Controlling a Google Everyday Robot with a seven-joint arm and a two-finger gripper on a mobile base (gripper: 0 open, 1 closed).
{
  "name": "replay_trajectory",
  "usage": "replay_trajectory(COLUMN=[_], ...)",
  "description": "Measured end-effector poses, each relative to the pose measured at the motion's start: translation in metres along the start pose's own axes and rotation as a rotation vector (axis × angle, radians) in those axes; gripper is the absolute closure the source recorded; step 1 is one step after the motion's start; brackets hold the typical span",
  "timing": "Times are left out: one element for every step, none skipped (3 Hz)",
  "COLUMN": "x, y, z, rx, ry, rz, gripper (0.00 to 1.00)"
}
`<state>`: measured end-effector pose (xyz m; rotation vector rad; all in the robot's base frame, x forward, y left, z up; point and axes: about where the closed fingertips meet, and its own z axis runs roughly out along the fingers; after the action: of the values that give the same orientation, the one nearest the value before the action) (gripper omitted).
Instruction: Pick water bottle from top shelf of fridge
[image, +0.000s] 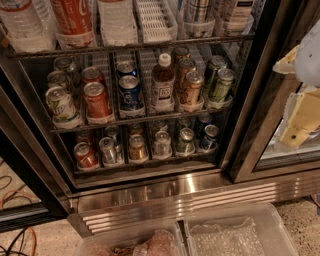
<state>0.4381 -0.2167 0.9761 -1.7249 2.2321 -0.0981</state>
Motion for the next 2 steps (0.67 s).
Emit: replay_trajectory(x=[-0.0016,-0.0051], y=[-0.0014,-0.005], z=[-0.001,-0.0019], rx=[0.004,-0.017], ry=[-0.008,-0.104], rz=[-0.001,0.021], gripper=[0.0,0.0])
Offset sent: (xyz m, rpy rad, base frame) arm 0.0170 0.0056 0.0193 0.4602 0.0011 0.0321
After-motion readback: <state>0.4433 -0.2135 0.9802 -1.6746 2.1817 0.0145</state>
